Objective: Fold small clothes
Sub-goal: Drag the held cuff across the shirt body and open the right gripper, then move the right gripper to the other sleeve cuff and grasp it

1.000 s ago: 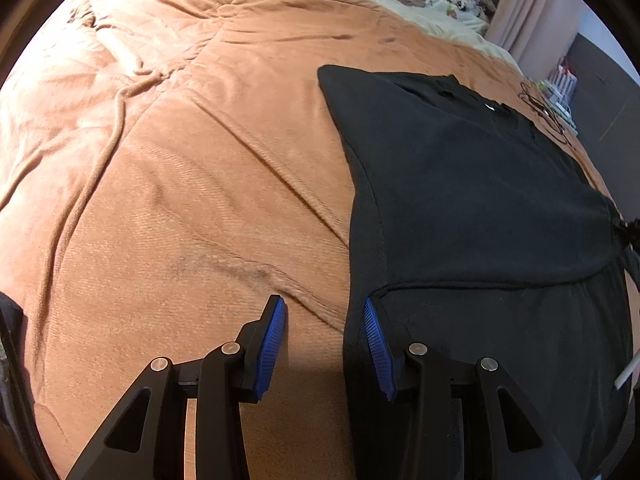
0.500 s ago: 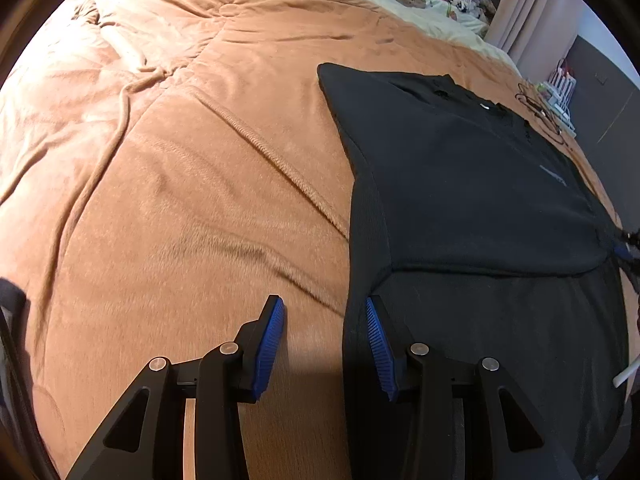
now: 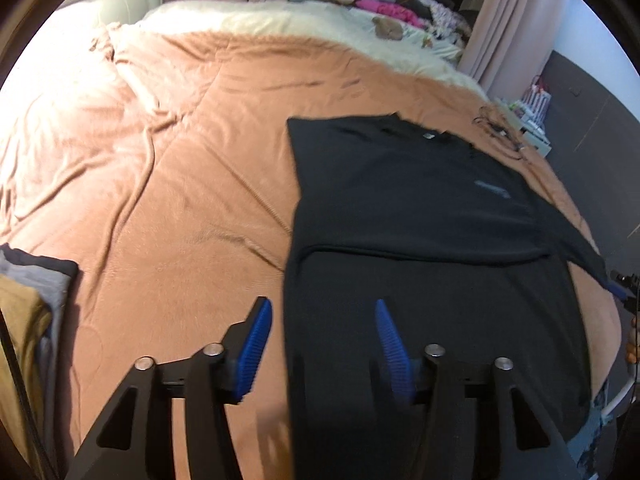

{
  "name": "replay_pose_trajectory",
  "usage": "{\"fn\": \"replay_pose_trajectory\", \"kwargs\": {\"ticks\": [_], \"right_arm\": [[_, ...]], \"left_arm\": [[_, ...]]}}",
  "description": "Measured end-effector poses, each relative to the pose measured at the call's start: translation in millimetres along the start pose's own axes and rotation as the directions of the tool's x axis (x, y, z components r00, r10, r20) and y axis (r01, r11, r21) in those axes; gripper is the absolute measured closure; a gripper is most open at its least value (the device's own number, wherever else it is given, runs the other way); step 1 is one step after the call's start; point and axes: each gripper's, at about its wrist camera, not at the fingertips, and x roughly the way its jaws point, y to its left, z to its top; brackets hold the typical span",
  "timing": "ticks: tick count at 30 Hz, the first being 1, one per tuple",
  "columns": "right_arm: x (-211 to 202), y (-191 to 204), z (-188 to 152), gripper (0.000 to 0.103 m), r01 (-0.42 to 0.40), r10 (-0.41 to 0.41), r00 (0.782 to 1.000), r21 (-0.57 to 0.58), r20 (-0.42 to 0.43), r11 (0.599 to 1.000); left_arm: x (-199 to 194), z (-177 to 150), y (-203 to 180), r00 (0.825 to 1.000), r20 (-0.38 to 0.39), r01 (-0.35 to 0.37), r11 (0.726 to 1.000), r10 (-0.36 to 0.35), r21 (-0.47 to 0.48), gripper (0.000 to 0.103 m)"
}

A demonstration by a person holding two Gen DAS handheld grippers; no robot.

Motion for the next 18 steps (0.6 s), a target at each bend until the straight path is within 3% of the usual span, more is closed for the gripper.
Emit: {"fn": "replay_pose_trajectory", "kwargs": {"ticks": [10, 12, 18], "right_arm": [[-108.9, -56.5, -25.2, 0.041, 0.006, -0.009, 0.997, 0.054, 0.072, 0.998], [-118.1, -67.9, -26.8, 0.042, -0.001, -0.005, 0.997, 0.068, 0.083, 0.998], [-122.3, -117.0, -32.5, 0.057, -0.044, 0.029, 0.994, 0.149, 0.101, 0.988]], "left_arm": [[-58.7, -8.8, -82.5, 0.997, 0.030, 0.074, 0.996, -0.076, 0.057, 0.043], [-61.2, -8.9, -99.1, 0.996, 0.029, 0.086, 0.994, -0.088, 0.073, 0.043], [-48.6, -1.7, -156.0, 0.994, 0.018, 0.104, 0.988, -0.106, 0.112, 0.043]]}}
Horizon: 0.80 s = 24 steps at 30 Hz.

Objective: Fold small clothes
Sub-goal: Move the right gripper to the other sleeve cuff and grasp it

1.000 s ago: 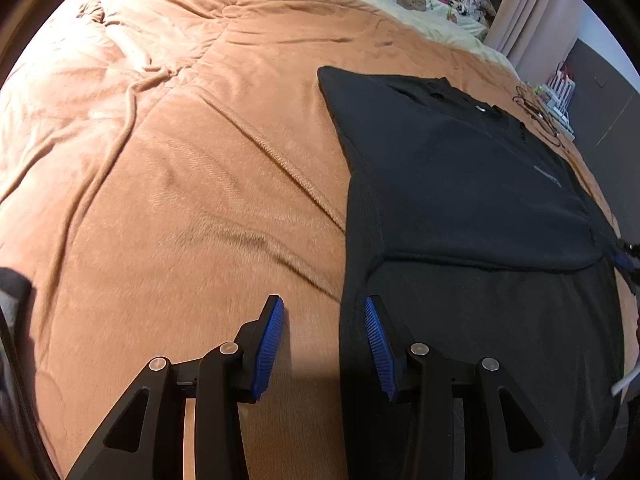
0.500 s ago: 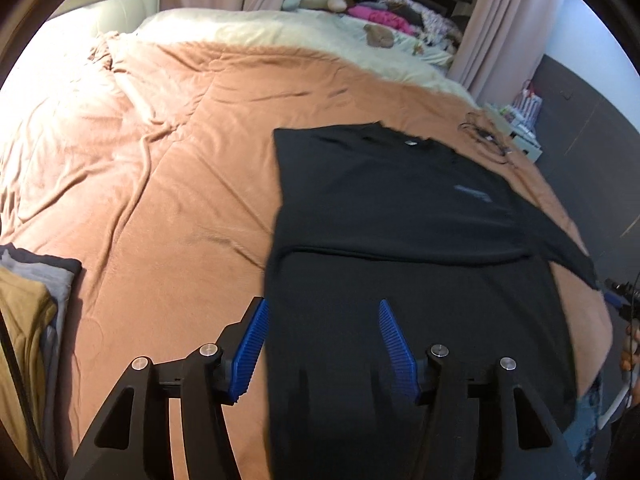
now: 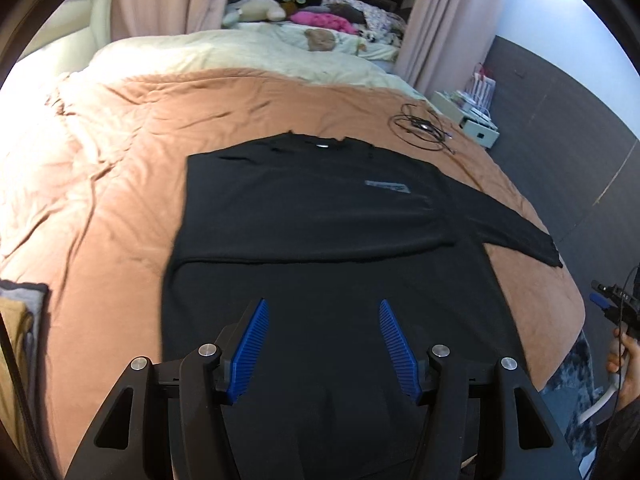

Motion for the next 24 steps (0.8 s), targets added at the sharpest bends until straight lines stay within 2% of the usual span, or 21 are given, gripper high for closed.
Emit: {"fn": "replay_pose_trajectory", "kwargs": {"ticks": [6, 13, 24], "right_arm": [[18.1, -42.9, 11.3, 0.068, -0.017, 0.018, 1.000, 0.051, -0.010, 0.999], [55.4, -71.1, 32.8, 0.068, -0.018, 0.020, 1.000, 0.097, -0.022, 0.995], [129.8, -77.7, 67.8, 0.069, -0.008, 0.014, 0.998, 0.106, -0.062, 0.994]], "left_arm": [[26.3, 15.6, -56.7, 1.000, -0.005, 0.017, 0.998, -0.017, 0.055, 0.043], [68.3, 36.0, -118.0, 0.999, -0.023, 0.046, 0.992, -0.043, 0.116, 0.043], [150.9, 58.3, -186.5, 0.995, -0.076, 0.083, 0.982, -0.071, 0.171, 0.043]]}}
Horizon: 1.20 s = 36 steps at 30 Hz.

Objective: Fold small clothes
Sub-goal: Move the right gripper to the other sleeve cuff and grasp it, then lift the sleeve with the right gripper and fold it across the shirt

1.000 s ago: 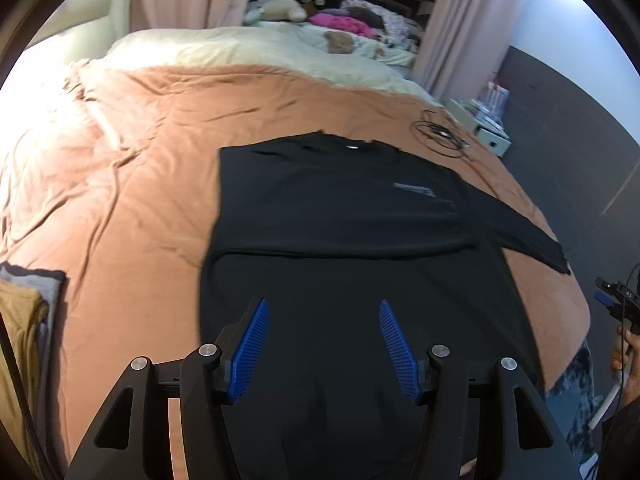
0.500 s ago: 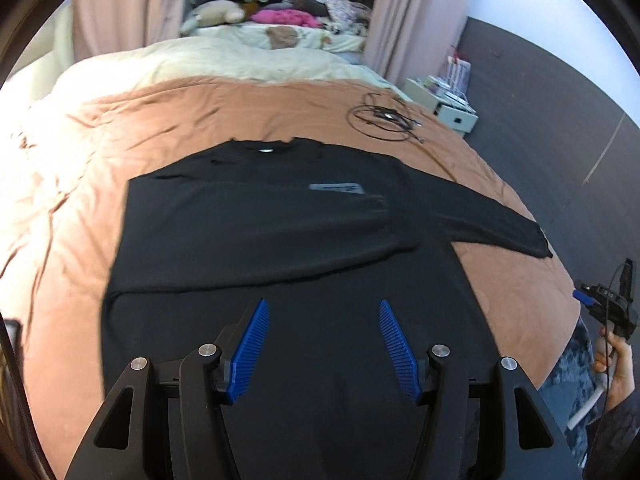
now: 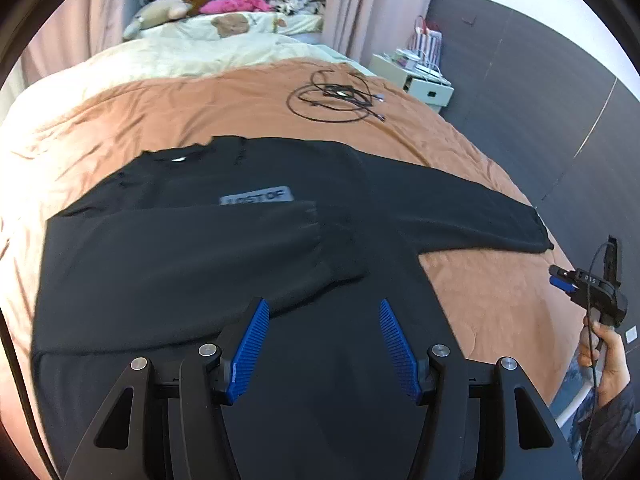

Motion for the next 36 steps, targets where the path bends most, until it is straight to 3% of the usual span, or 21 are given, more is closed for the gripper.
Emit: {"fn": "replay_pose_trajectory", "kwargs": {"ticks": [3, 12, 22, 25, 27, 28, 36], "right_arm": [[19.4, 2.0, 8.7, 0.073, 0.001, -0.001, 1.000, -0.002, -0.014, 1.000], [67.4, 4.6, 33.8, 0.073, 0.023, -0.023, 0.999, -0.001, -0.032, 1.000], [89.6, 1.0, 46.5, 0.074, 0.024, -0.023, 0.999, 0.042, -0.025, 0.999], [92.4, -1.4, 47.9, 0.082, 0.024, -0.023, 1.000, 0.042, -0.014, 0.999], [92.7, -5.3, 49.8, 0.096, 0.013, -0.013, 1.000, 0.062, -0.007, 0.998], [92.1, -6.5, 50.7, 0.099, 0.007, -0.006, 1.000, 0.072, -0.005, 0.997], [40.5, 30.8, 57.7, 0.102, -0.057, 0.059, 0.993, -0.019, 0.100, 0.998]], "left_arm": [[21.0, 9.2, -11.1, 1.000, -0.014, 0.014, 1.000, -0.014, 0.010, 0.043], [82.8, 25.0, -38.2, 0.997, -0.066, 0.037, 0.998, -0.034, 0.048, 0.043], [128.2, 38.7, -60.9, 0.995, -0.094, 0.052, 0.996, -0.045, 0.076, 0.043], [139.8, 41.0, -68.3, 0.994, -0.101, 0.052, 0.995, -0.044, 0.082, 0.043], [147.7, 41.5, -73.1, 0.993, -0.107, 0.057, 0.995, -0.048, 0.085, 0.043], [151.6, 41.4, -75.7, 0.993, -0.111, 0.058, 0.995, -0.049, 0.086, 0.043], [181.8, 34.5, -91.6, 0.986, -0.162, 0.056, 0.994, -0.040, 0.095, 0.044]]}}
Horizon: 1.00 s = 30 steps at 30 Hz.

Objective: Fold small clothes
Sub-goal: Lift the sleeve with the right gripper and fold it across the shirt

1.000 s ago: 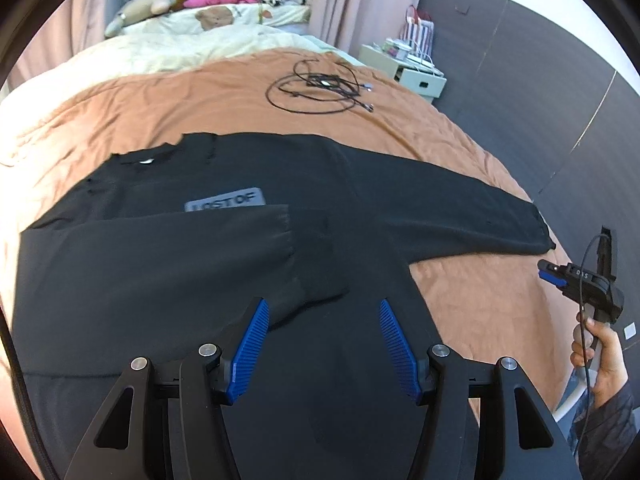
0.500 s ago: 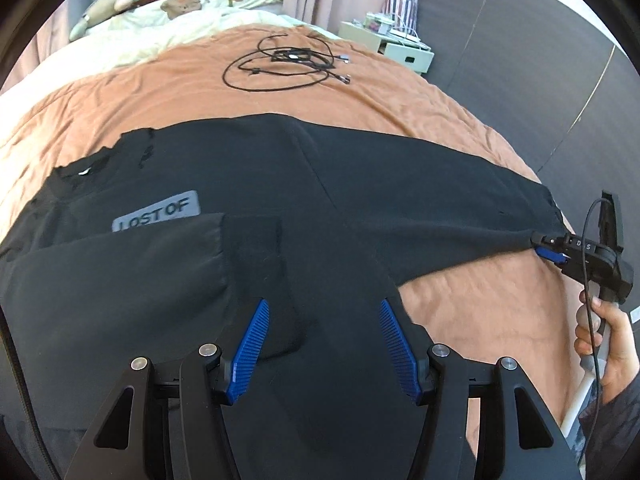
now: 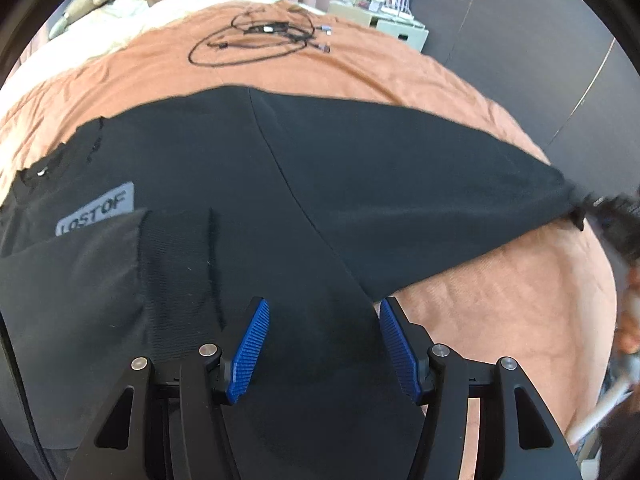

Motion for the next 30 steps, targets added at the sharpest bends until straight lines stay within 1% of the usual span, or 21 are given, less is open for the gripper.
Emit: {"fn": "replay_pose_trajectory", "kwargs": {"ticks": [3, 6, 8, 10, 13, 16, 21, 25, 27, 30], "right_arm": [[-21.8, 21.3, 6.6, 0.102, -0.035, 0.036, 0.999, -0.036, 0.031, 0.999], [-40.4, 44.8, 8.0, 0.102, -0.067, 0.071, 0.996, -0.077, 0.049, 0.995], [-51.3, 61.6, 6.1, 0.102, -0.089, 0.095, 0.994, -0.109, 0.057, 0.990], [-57.8, 75.2, 4.3, 0.102, -0.108, 0.116, 0.992, -0.130, 0.058, 0.986], [-65.8, 97.5, 1.4, 0.102, -0.140, 0.149, 0.987, -0.156, 0.052, 0.978], [-67.4, 111.5, -2.8, 0.102, -0.166, 0.175, 0.984, -0.171, 0.039, 0.971], [-62.6, 127.3, 0.5, 0.102, -0.206, 0.213, 0.977, -0.196, 0.016, 0.959], [-52.3, 144.7, 2.0, 0.102, -0.239, 0.243, 0.970, -0.204, -0.007, 0.949], [-45.9, 155.8, 0.5, 0.102, -0.257, 0.259, 0.966, -0.204, -0.017, 0.945], [-34.6, 169.0, -3.8, 0.102, -0.283, 0.281, 0.959, -0.206, -0.041, 0.937]], "left_arm": [[10.8, -2.1, -1.3, 0.999, -0.041, -0.015, 1.000, 0.015, -0.006, 0.045], [5.9, -2.1, -0.5, 0.999, -0.035, -0.017, 1.000, 0.017, -0.018, 0.045], [-4.3, -0.9, 1.7, 0.999, -0.022, 0.024, 0.999, -0.024, -0.031, 0.045], [-15.4, 0.6, 5.1, 0.999, 0.000, 0.048, 0.998, -0.048, -0.032, 0.045], [-36.7, 2.0, 13.4, 0.998, 0.031, 0.051, 0.998, -0.050, -0.036, 0.045], [-56.9, 2.0, 25.7, 0.997, 0.055, 0.048, 0.998, -0.045, -0.049, 0.045], [-86.9, -4.2, 54.5, 0.996, 0.085, 0.030, 0.996, -0.024, -0.080, 0.045], [-109.5, -15.6, 80.2, 0.995, 0.104, 0.017, 0.993, -0.004, -0.116, 0.045], [-120.3, -21.8, 97.0, 0.994, 0.114, 0.017, 0.990, -0.001, -0.139, 0.045], [-138.9, -35.4, 126.2, 0.992, 0.121, -0.001, 0.986, 0.022, -0.167, 0.045]]}}
